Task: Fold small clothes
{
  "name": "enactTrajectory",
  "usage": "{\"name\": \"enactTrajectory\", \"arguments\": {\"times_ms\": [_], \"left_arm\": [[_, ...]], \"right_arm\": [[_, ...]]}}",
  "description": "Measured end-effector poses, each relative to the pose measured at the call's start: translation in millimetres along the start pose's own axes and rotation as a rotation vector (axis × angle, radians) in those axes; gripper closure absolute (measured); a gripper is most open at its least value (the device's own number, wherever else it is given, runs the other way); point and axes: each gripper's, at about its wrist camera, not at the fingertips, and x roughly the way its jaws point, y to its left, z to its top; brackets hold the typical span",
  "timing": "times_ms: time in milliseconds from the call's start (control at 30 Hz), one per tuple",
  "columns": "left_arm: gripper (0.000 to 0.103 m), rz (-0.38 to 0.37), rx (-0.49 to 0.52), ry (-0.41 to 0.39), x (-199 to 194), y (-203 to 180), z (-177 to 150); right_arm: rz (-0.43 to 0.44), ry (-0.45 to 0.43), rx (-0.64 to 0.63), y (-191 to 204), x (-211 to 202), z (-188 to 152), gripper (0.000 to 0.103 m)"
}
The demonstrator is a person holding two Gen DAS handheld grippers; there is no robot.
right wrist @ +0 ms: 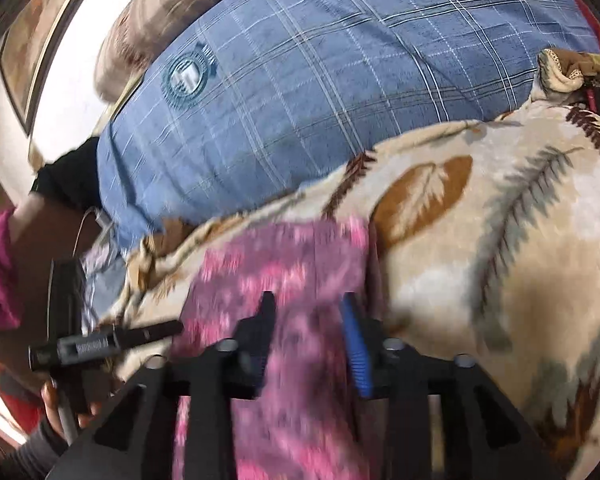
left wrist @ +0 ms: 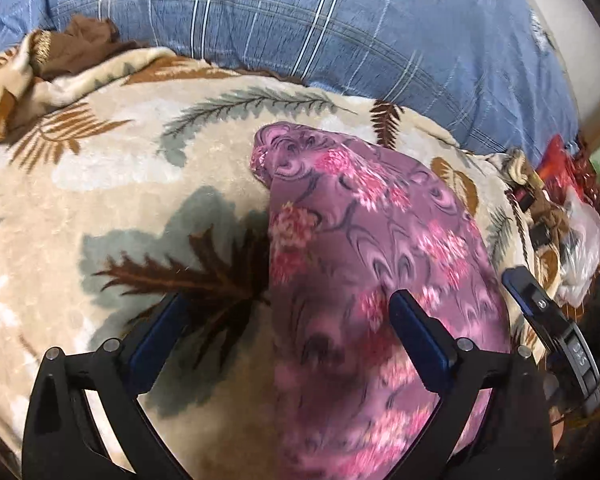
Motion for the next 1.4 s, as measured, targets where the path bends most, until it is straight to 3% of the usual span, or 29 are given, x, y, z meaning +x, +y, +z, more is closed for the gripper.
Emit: {"name": "enactTrajectory", "arguments": {"times_ms": [100, 133, 167, 200, 233, 333, 500, 867, 967, 1167, 1200, 1233, 1267, 1400], "left_arm": [[0.002, 0.038, 0.018, 0.005, 12, -9, 4], [0.002, 0.045, 0.026, 0.004, 14, -12, 5], [0.002, 0.041, 0.035, -0.005, 14, -15, 6], [0.002, 0.033, 0.045, -0.017, 14, -18, 7], [0.002, 0.031, 0.057, -0.029, 14, -21, 8], [0.005, 0.067, 0.102, -0.055, 20, -29, 12], [0.005, 0.075, 0.091, -0.031, 37, -24, 19], [0.005, 0.107, 0.121, -0.061, 22, -27, 12], [0.005, 0.113, 0.129, -0.061, 12, -24, 8], [0.005, -0.008, 0.047, -0.017, -9, 5, -20], [0.005, -0.016, 0.033, 0.013, -3, 8, -26], [0.005, -0.009, 0.029, 0.032, 3, 11, -30], [0.005, -0.005, 0.033, 0.023, 4, 10, -32], [0.005, 0.023, 0.080, 0.002, -11, 0, -33]], "right_arm": [[-0.073, 0.084, -0.004, -2, 34, 11, 0.058], [-0.079, 0.118, 0.007, -5, 43, 12, 0.064], [-0.062, 0.136, 0.016, -7, 47, 13, 0.070], [-0.028, 0.127, 0.017, -7, 47, 17, 0.089], [-0.011, 0.088, -0.007, -3, 42, 20, 0.098], [0.025, 0.020, -0.075, 3, 30, 23, 0.098], [-0.061, 0.136, -0.076, -15, 62, 11, 0.098], [-0.026, 0.116, -0.020, -12, 25, 6, 0.086], [-0.037, 0.122, -0.018, -14, 15, -2, 0.077], [-0.041, 0.129, 0.022, -23, 4, -20, 0.055], [-0.034, 0.140, 0.020, -23, 6, -24, 0.061], [-0.016, 0.139, -0.001, -22, 8, -26, 0.083], [-0.011, 0.130, -0.028, -19, 8, -26, 0.090], [-0.086, 0.145, -0.086, -8, 7, -23, 0.089]]}}
